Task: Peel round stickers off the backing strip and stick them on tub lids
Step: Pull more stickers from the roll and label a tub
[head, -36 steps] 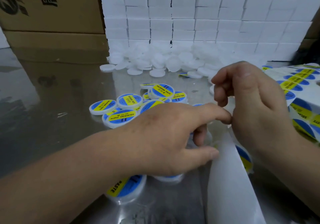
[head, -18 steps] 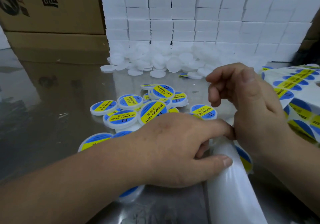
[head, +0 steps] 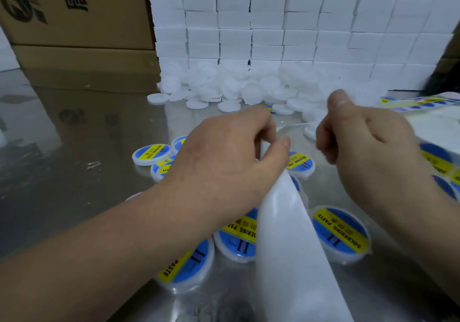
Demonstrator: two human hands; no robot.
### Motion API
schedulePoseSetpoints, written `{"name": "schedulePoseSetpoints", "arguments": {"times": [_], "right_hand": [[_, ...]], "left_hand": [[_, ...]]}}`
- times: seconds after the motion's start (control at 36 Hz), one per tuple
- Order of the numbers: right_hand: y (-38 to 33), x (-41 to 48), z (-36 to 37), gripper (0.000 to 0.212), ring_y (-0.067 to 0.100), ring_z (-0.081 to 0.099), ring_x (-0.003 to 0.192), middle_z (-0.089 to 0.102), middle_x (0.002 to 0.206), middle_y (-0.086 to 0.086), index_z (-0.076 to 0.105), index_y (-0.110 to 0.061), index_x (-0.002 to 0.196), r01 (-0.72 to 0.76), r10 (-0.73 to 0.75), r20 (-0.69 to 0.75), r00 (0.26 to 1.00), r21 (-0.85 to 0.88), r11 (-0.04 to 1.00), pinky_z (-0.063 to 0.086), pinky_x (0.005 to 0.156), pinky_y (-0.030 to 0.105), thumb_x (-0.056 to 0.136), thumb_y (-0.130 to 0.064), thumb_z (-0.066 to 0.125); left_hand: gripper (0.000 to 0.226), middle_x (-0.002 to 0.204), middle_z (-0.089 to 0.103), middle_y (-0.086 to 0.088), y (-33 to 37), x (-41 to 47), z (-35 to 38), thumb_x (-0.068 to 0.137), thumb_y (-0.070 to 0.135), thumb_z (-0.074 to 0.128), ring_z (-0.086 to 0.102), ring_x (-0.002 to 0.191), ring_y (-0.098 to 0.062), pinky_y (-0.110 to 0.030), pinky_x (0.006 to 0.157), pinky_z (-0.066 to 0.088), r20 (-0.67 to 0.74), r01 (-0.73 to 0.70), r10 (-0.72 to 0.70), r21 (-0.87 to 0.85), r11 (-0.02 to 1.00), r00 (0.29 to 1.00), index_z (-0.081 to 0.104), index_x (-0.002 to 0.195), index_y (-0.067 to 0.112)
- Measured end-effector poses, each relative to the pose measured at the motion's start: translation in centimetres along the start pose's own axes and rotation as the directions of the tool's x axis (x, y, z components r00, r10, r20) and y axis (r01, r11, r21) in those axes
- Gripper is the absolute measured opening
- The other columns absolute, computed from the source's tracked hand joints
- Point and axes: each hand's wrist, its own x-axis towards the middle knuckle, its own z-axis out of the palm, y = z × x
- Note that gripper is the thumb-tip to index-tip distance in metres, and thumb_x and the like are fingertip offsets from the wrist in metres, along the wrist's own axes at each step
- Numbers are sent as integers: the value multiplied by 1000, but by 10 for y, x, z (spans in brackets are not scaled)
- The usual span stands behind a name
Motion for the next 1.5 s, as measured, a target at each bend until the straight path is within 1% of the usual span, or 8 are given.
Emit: {"name": "schedulePoseSetpoints", "arguments": {"times": [0.25,0.72,0.92,1.0,1.08,1.19,1.31,1.5], "right_hand": [[6,18,8,28,4,68,61,71,66,-13,58,-25,79,-477,411,243,879,410,777,49,65,27,88,-49,46],[4,20,1,15,13,66,76,65,82,3,61,-10,83,-513,527,204,825,659,549,51,72,28,86,-16,47],[-2,10,3,42,15,60,74,67,100,6,66,-12,96,-463,412,215,885,473,749,41,61,27,62,-35,69],[-4,10,1,5,15,64,67,65,102,22,62,-7,75,-469,401,245,883,429,772,51,59,31,74,-12,61],[-5,11,-3,10,30,65,93,64,99,25,59,-6,70,-428,381,193,904,415,803,51,88,47,78,-3,55],[-13,5,-7,11,8,56,53,54,59,13,53,-7,65,-298,210,238,948,444,845,46,57,20,76,-7,56],[-19,-5,-3,27,21,61,69,66,71,9,68,-20,78,-263,56,394,917,496,828,50,69,41,59,-11,51],[-22,-13,1,35,17,68,82,73,91,6,67,-19,96,-334,-140,576,806,636,696,55,74,30,70,-4,50]], "left_hand": [[8,59,53,6,5,1,-8,74,27,55,49,66,-8,-21,58,36,-32,-117,117,27,993,993,53,67,23],[33,84,57,14,6,-7,-7,74,52,41,54,71,-4,-30,68,42,365,-237,293,-189,953,884,52,101,37],[46,70,59,10,7,-8,-5,78,43,48,54,71,-7,-32,69,48,388,-349,411,-222,911,825,65,113,18],[46,73,60,8,7,-9,-4,80,42,48,54,72,-8,-31,73,49,386,-361,433,-247,899,815,63,117,19],[45,73,57,9,5,-8,-5,79,45,47,52,70,-1,-23,72,45,342,-285,387,-314,906,856,54,121,32],[39,76,56,8,3,-8,-5,81,45,39,53,65,-1,-17,64,43,168,-239,299,-308,921,939,44,119,39],[25,72,56,-5,2,-4,-4,84,43,37,51,59,-9,-24,59,45,-40,-140,135,-382,913,990,60,88,32],[11,64,58,18,-1,10,-1,86,37,47,54,54,6,-7,50,41,-108,142,-227,-512,847,968,55,87,30]]}}
